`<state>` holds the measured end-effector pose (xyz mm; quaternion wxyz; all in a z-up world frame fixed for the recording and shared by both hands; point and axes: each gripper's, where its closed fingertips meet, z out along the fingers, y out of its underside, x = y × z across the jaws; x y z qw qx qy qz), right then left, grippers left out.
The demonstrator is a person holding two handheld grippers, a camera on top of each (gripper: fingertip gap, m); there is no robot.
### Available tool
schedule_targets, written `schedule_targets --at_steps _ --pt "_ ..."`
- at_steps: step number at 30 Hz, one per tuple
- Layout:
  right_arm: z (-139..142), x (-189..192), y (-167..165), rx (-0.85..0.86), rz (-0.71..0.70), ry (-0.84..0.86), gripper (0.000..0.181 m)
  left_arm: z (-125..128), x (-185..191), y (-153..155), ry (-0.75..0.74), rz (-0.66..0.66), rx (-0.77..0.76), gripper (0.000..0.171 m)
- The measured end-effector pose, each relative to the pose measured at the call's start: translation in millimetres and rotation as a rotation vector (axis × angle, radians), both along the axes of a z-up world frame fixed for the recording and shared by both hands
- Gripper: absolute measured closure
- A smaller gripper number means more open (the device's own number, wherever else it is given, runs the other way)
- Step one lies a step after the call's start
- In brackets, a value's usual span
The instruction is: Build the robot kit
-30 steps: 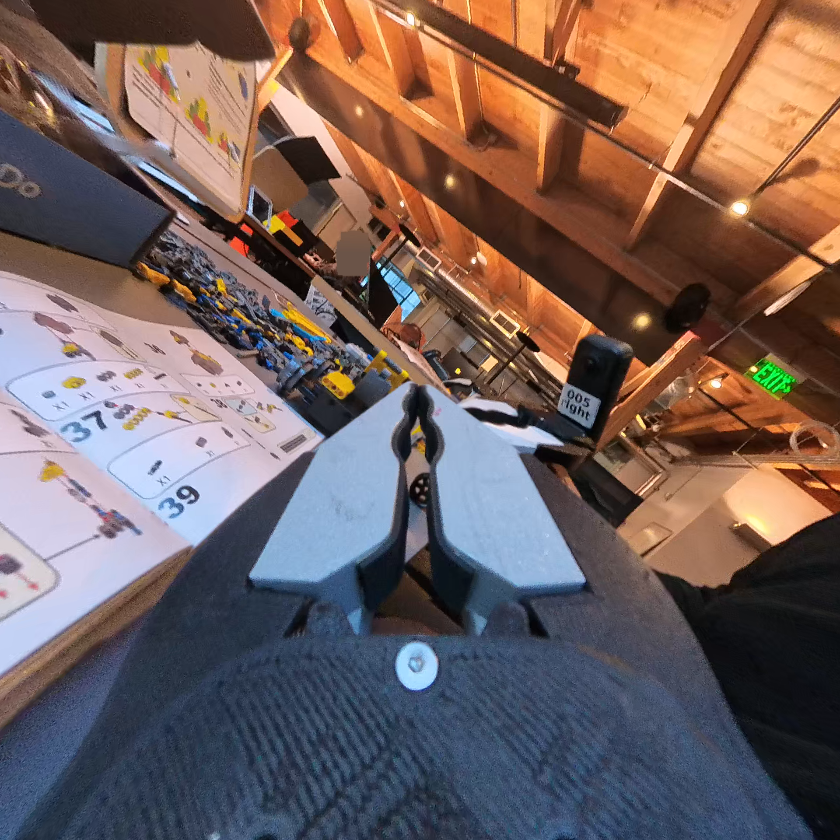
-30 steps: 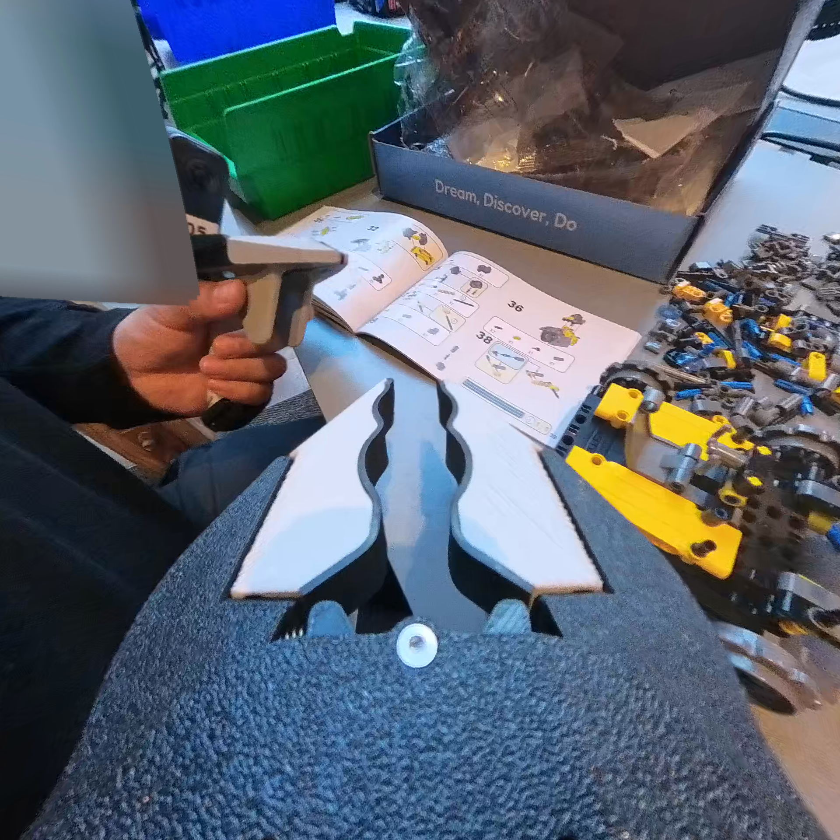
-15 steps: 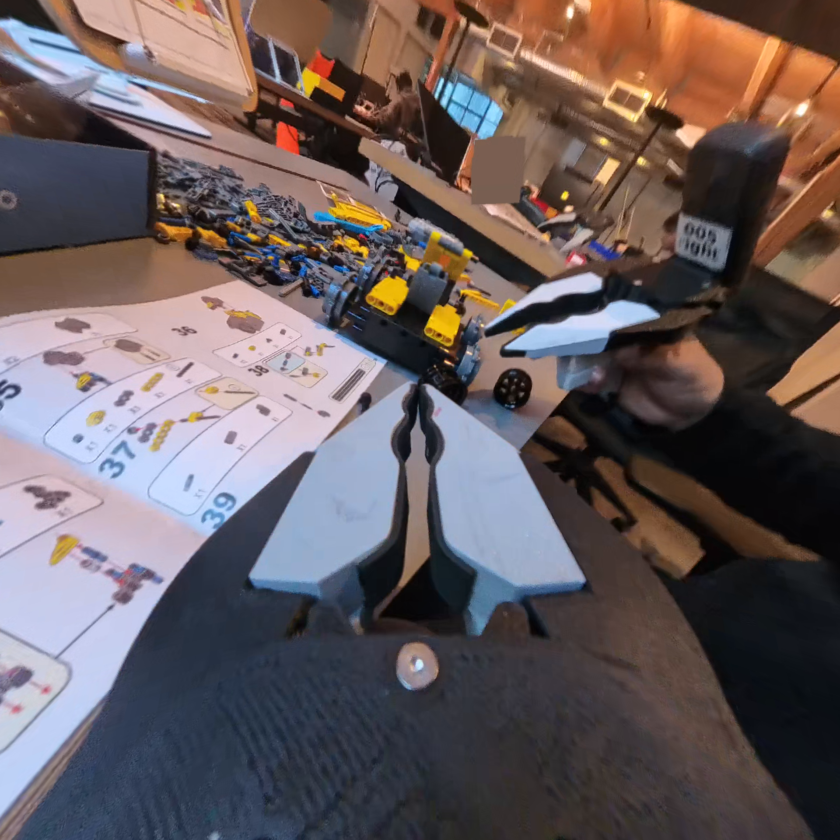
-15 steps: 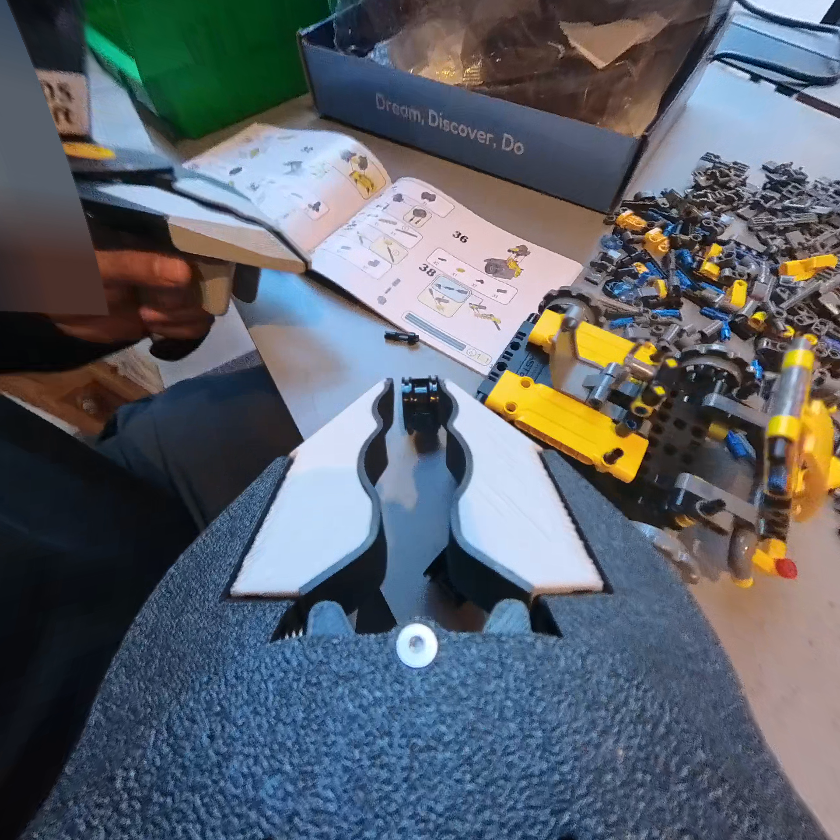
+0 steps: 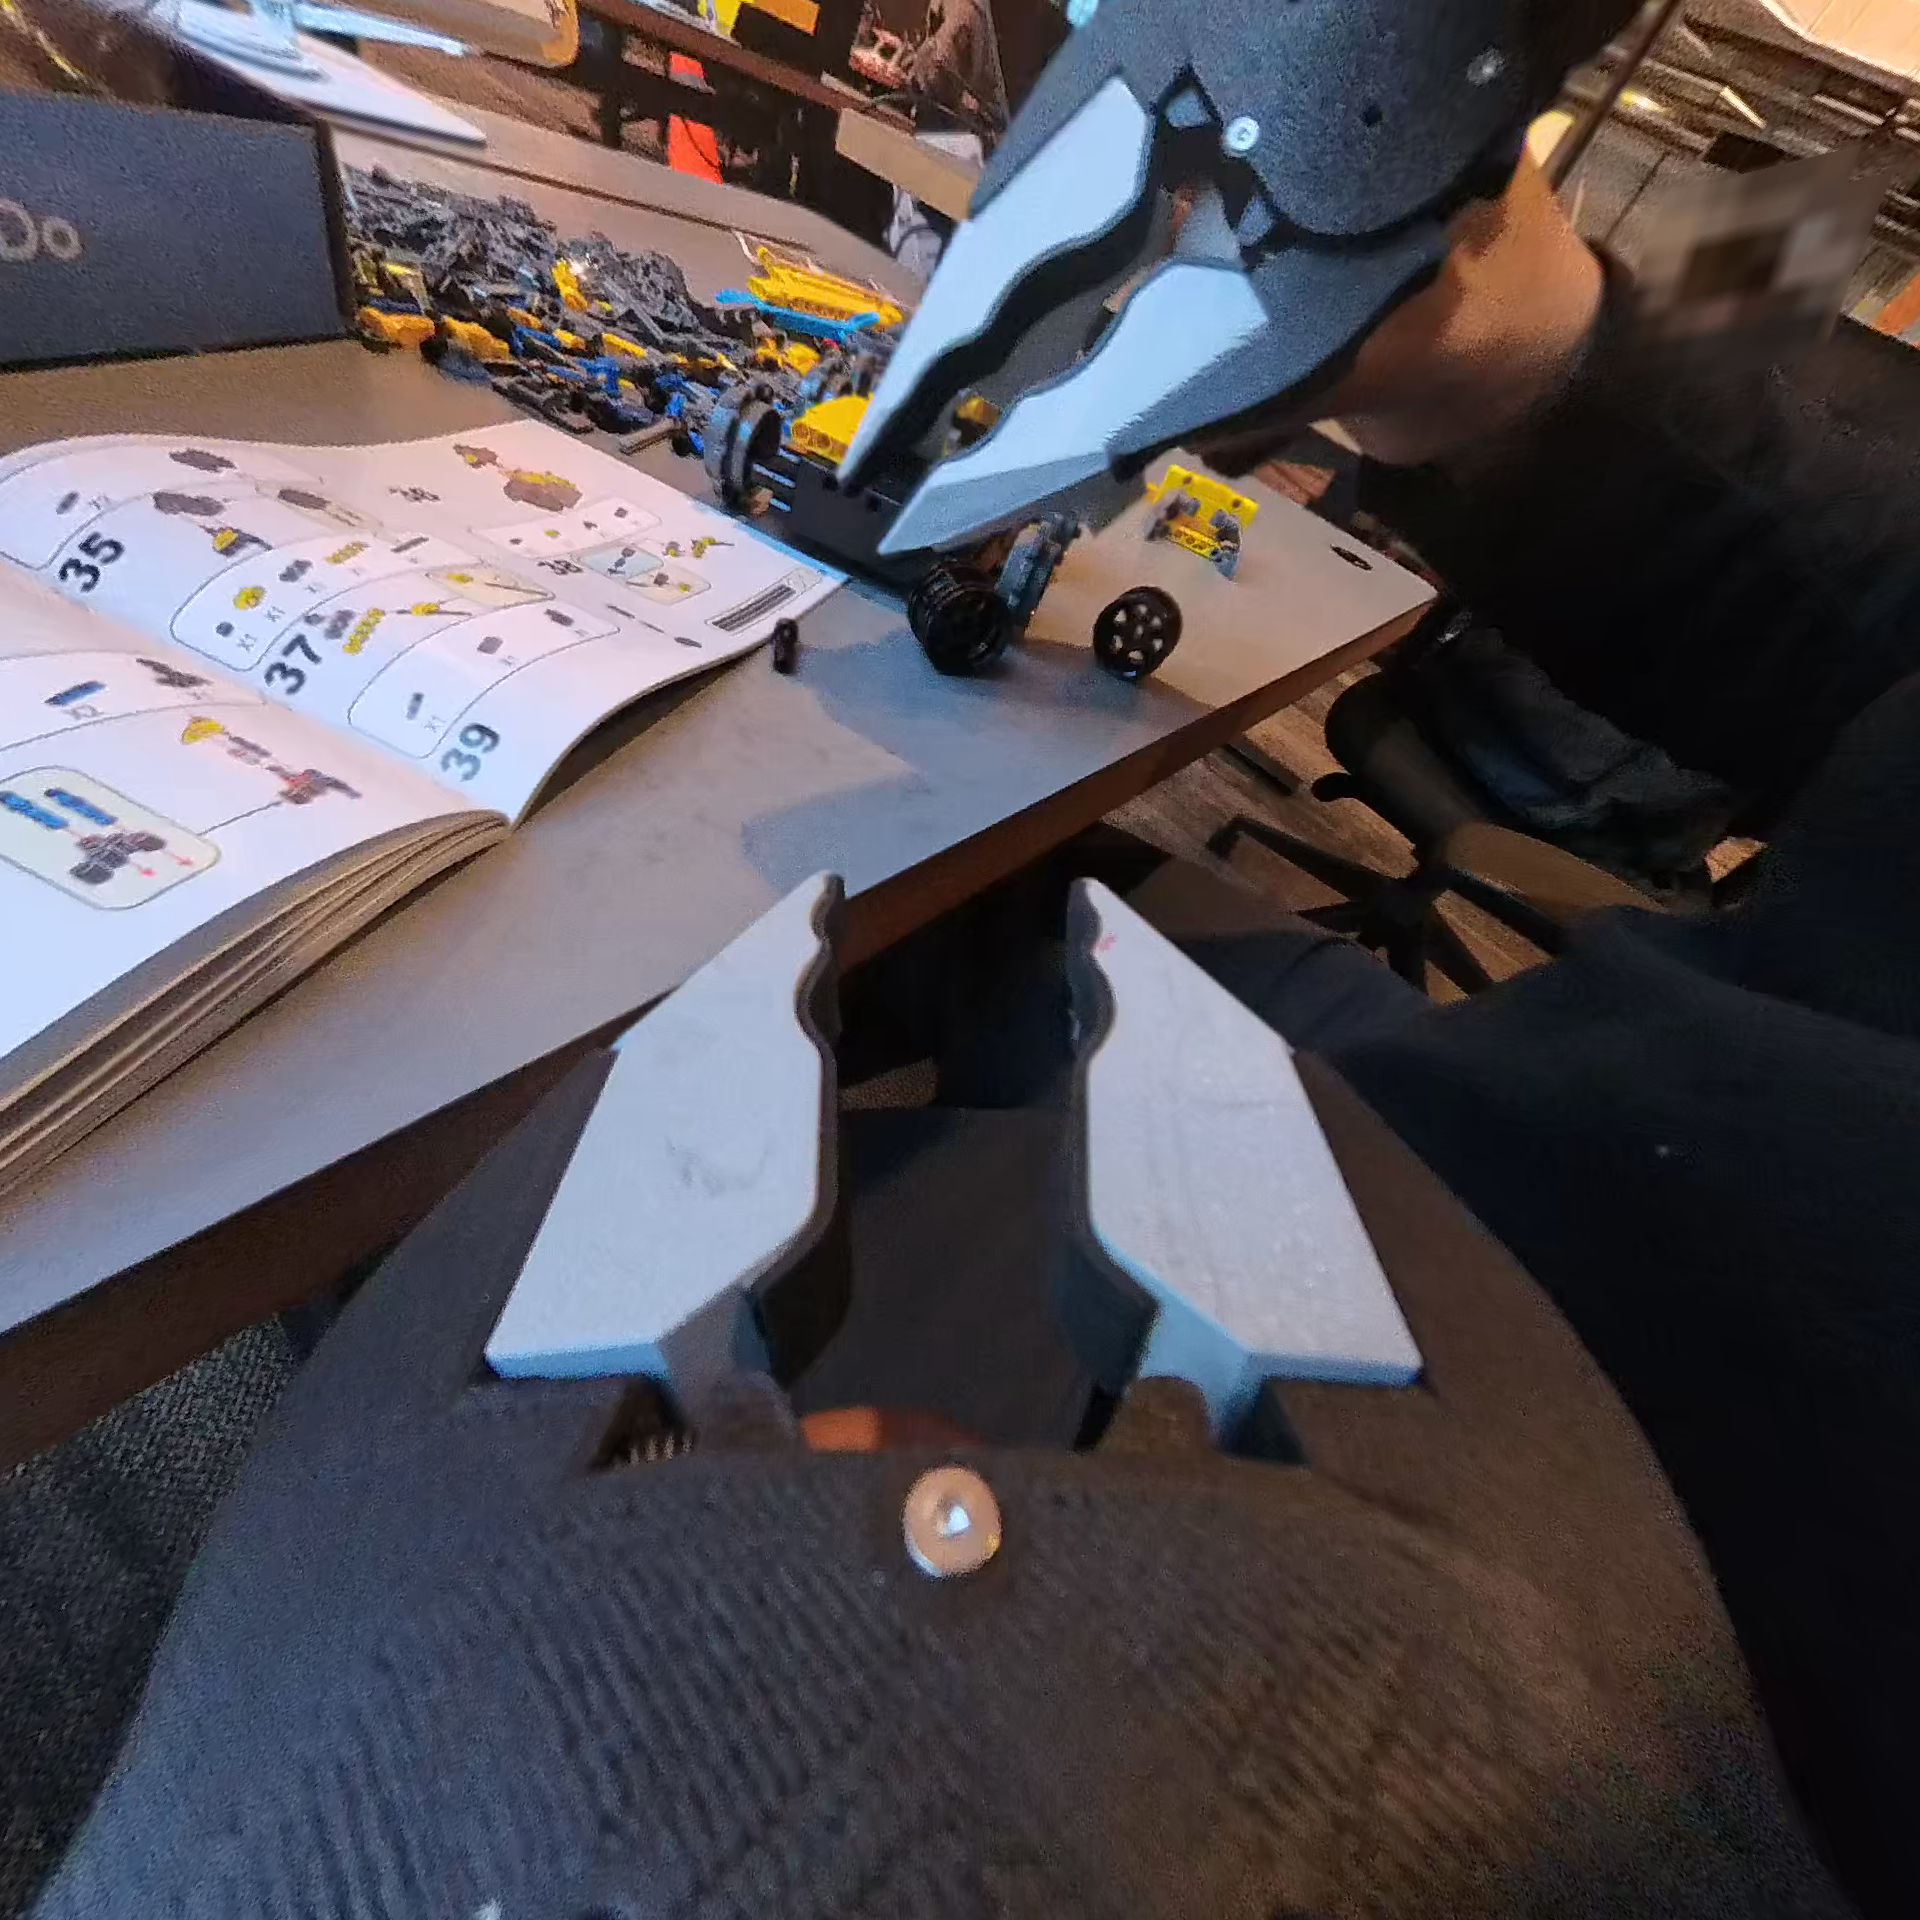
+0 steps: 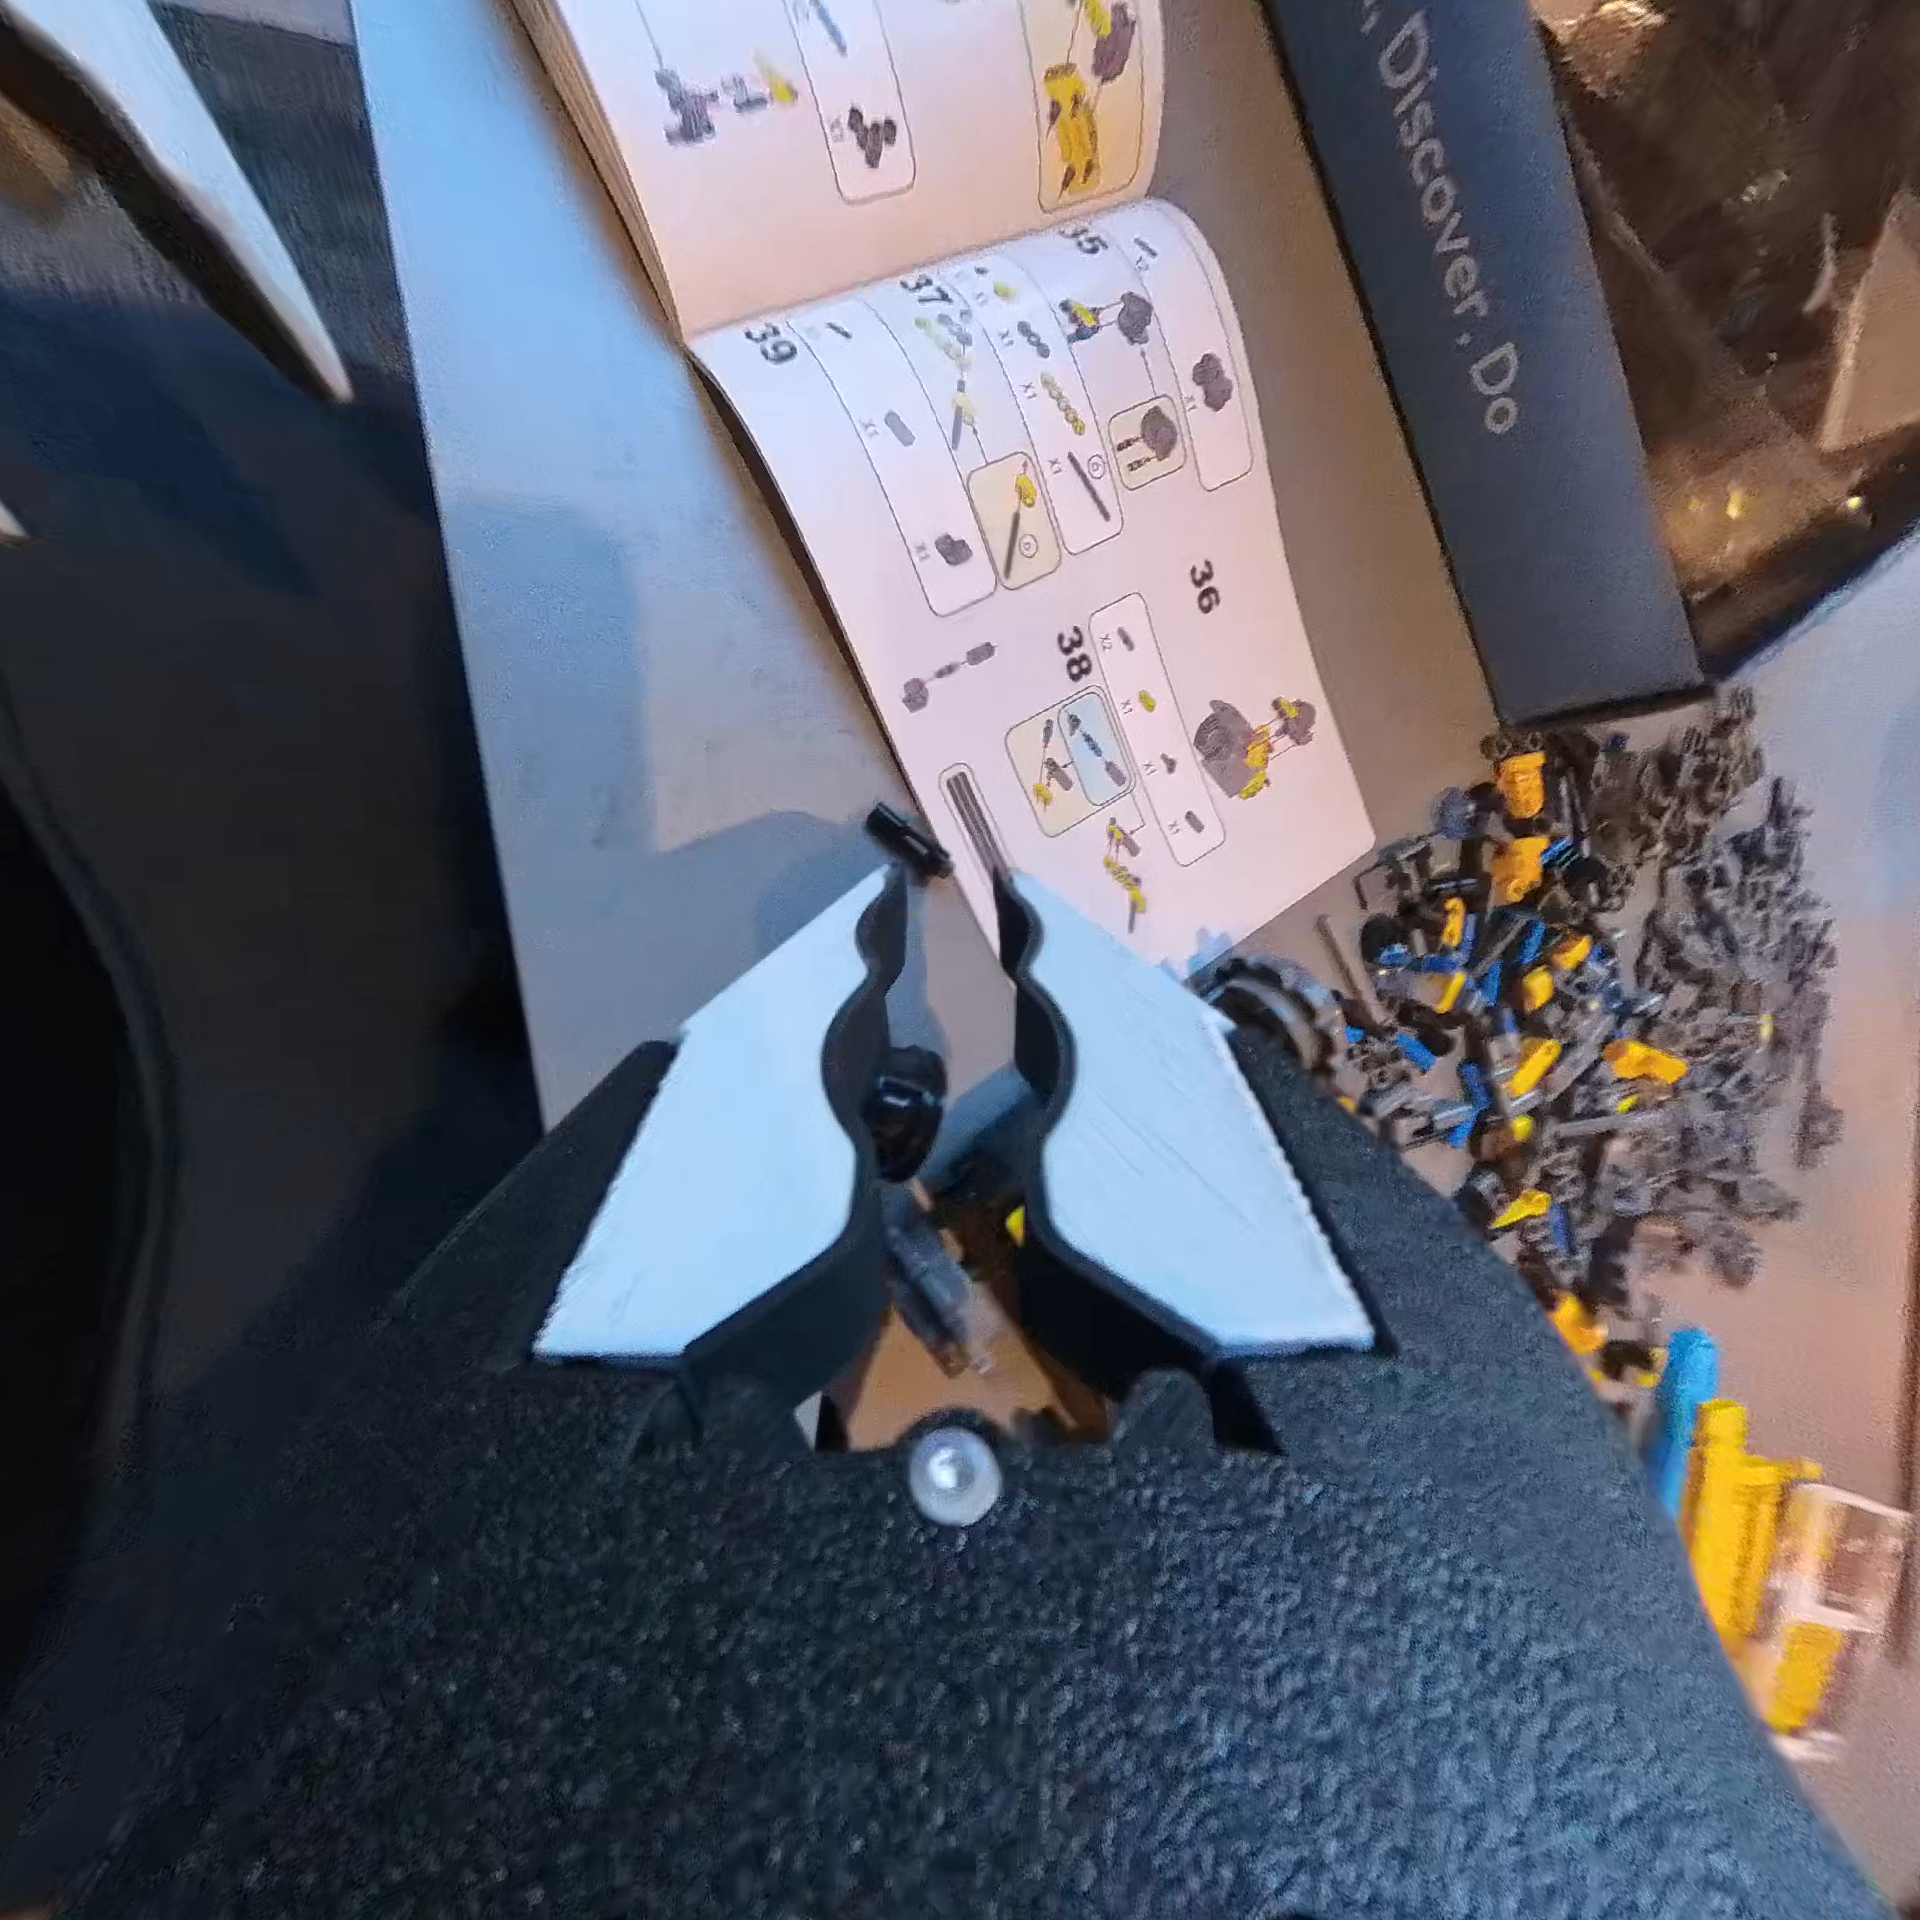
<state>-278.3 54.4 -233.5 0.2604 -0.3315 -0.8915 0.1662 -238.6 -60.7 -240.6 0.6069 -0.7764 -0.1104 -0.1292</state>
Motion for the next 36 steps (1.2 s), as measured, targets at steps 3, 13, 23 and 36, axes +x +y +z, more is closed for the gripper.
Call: schedule_targets --at_steps 3,13,23,36 --pt "-8.2 -9.5 1.5 0.101 0.064 -0.067 0.165 -2.0 -8.7 -3.6 0.007 -0.015 -0.031 0.124" --pt "-37.7 -22.0 2.2 0.242 0.229 -0.323 0.165 -5.0 -35.0 -17.9 -0.11 -0.008 -0.028 0.127" --pt "-42.6 -14.7 -4.2 0.164 0.32 -0.419 0.181 -7.8 -30.4 -14.2 -0.093 -0.028 -0.058 0.129" --pt "-34.5 -13.6 -6.4 0.121 0.289 -0.377 0.178 -8.7 -27.0 -14.5 -0.076 -0.047 -0.072 0.129"
